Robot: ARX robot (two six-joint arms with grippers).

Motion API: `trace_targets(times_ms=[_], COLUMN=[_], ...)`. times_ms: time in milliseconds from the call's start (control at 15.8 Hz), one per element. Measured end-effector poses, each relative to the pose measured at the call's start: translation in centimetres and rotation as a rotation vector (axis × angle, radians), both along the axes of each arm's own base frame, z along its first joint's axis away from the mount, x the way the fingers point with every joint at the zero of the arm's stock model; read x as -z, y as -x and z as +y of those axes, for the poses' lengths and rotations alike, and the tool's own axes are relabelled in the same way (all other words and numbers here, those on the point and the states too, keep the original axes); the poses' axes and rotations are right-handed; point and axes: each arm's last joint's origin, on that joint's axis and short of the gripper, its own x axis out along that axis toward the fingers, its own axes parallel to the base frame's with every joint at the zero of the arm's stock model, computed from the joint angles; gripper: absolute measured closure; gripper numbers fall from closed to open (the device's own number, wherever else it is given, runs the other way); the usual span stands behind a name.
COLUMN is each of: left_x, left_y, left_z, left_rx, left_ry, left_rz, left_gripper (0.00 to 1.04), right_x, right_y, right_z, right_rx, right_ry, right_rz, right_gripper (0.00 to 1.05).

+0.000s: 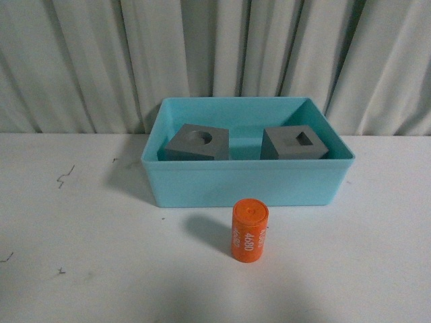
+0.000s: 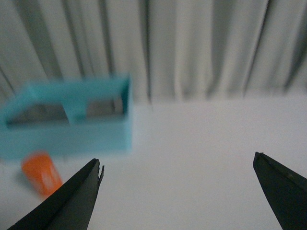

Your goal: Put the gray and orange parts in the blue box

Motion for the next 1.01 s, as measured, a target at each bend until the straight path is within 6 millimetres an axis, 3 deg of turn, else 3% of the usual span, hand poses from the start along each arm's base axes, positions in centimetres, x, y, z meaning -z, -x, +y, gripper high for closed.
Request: trace_targets(times_ms=[63, 126, 253, 379, 506, 632, 822, 1012], left_x=[0.0, 0.0, 0.0, 0.0, 0.0, 0.0, 0.0, 0.0], left_y=[0.0, 0.0, 0.0, 0.0, 0.0, 0.0, 0.0, 0.0], left_z=[0.0, 0.0, 0.0, 0.0, 0.0, 0.0, 0.0, 0.0], left_rx=[0.000, 0.002, 0.000, 0.000, 0.000, 0.000, 0.000, 0.000], left_ry=[0.000, 0.000, 0.000, 0.000, 0.000, 0.000, 0.000, 0.000], left_rz=[0.000, -0.001, 0.000, 0.000, 0.000, 0.000, 0.000, 0.000], left_gripper=[0.61, 0.50, 0.27, 0.06, 0.07, 0.07, 0.07, 0.07], right_x=[0.1, -0.9, -5.6, -8.5, -7.2, -5.2, -1.7, 2.2], right_y=[-0.1, -1.7, -6.8, -12.3, -16.8, -19.4, -20.8, -21.6], right_z=[-0.1, -0.8, -2.3, -1.1, 2.2, 6.6, 12.0, 14.3], right_rx=[0.055, 0.124, 0.101, -0.127, -0.377, -0.559, -0.680, -0.682], right_ry=[-0.046, -0.081, -0.087, 0.012, 0.128, 0.252, 0.364, 0.402], right_rz=[0.245, 0.366, 0.254, 0.202, 0.306, 0.394, 0.484, 0.598], right_gripper=[0.06, 0.06, 0.06, 0.06, 0.06, 0.06, 0.06, 0.06])
